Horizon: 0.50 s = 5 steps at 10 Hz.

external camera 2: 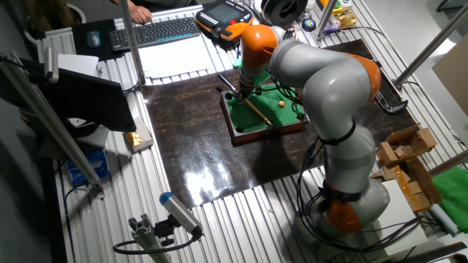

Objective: Hit the pool ball

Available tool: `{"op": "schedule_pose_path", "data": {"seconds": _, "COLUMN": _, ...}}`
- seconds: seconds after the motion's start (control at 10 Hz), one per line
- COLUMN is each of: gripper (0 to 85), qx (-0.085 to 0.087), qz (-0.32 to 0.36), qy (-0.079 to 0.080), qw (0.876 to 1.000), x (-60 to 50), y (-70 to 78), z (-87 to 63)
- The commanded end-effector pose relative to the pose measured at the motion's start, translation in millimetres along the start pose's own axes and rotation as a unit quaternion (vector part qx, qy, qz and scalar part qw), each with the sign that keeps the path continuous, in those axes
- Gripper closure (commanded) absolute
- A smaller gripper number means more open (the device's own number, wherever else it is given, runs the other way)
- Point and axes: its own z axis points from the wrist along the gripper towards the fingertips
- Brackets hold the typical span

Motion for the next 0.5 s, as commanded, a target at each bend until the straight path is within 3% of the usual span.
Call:
{"op": "schedule_pose_path", "data": {"seconds": 0.0, "gripper": 60.7, "qx": 0.000, "qz": 0.000, "qy": 0.000, "qw": 1.000, "x": -0.1, "y": -0.1, "z": 0.0}}
{"op": "schedule_pose_path", "data": {"seconds": 0.2, "gripper": 71.7, "qx": -0.002, "qz": 0.000, "qy": 0.002, "qw": 1.000, "x": 0.1, "y": 0.5, "z": -1.0}}
{"op": "schedule_pose_path", "data": {"seconds": 0.4, "gripper": 76.3, "qx": -0.003, "qz": 0.000, "qy": 0.004, "qw": 1.000, "x": 0.0, "y": 1.2, "z": -3.7}}
